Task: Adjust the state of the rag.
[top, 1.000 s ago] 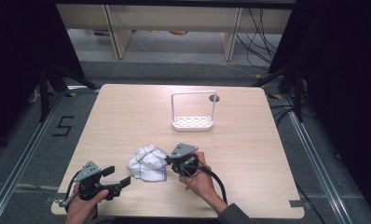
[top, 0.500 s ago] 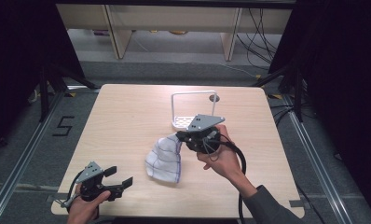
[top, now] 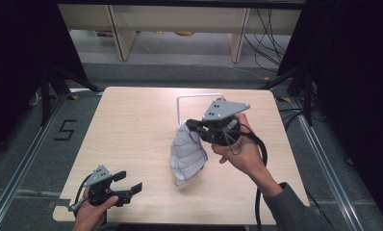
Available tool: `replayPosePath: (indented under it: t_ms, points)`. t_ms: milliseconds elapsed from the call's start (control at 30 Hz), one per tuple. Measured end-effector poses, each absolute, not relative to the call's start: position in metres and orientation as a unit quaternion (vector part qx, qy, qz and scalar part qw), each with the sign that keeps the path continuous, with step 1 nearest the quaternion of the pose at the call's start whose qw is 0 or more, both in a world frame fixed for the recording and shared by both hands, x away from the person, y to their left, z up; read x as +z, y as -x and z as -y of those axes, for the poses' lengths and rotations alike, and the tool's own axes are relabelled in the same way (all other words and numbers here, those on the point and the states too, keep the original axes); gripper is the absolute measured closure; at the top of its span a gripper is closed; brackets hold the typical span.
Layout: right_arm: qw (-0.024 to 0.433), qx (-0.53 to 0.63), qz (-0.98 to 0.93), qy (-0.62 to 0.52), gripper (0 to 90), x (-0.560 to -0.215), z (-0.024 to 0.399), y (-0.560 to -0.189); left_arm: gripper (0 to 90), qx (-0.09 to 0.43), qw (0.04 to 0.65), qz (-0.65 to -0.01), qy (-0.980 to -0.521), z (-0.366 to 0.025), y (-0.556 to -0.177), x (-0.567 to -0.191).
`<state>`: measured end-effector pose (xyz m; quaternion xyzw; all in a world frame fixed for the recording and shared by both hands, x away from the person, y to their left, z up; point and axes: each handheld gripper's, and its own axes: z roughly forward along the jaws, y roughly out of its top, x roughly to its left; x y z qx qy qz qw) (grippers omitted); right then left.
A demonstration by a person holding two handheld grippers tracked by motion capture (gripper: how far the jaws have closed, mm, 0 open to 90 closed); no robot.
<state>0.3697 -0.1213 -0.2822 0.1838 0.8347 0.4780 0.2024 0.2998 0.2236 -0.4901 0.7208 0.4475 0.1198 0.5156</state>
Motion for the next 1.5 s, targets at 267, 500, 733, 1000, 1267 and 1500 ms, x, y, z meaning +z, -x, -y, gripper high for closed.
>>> replayPosePath:
  t_ms: [267,500,733,1000,1267,1500]
  points:
    - [0.22,0.514,-0.811,-0.17,87.7,-0.243,0.145,-0.351,14.8,0.119,0.518,-0.448,-0.719,-0.223,-0.3,-0.489]
    - [0.188,0.444,-0.837,-0.259,87.6,-0.333,0.211,-0.36,14.8,0.113,0.519,-0.441,-0.724,-0.218,-0.3,-0.488]
    - [0.159,0.388,-0.831,-0.366,87.4,-0.434,0.269,-0.369,15.9,0.098,0.518,-0.421,-0.738,-0.199,-0.318,-0.483]
    - [0.155,0.387,-0.817,-0.4,87.3,-0.463,0.273,-0.369,26.4,0.054,0.512,-0.389,-0.764,-0.157,-0.357,-0.487]
    - [0.162,0.394,-0.813,-0.397,87.3,-0.464,0.269,-0.37,41.8,0.042,0.483,-0.367,-0.794,-0.125,-0.384,-0.5]
    - [0.161,0.394,-0.815,-0.394,87.3,-0.464,0.268,-0.371,77.3,0.03,0.47,-0.34,-0.814,-0.104,-0.393,-0.506]
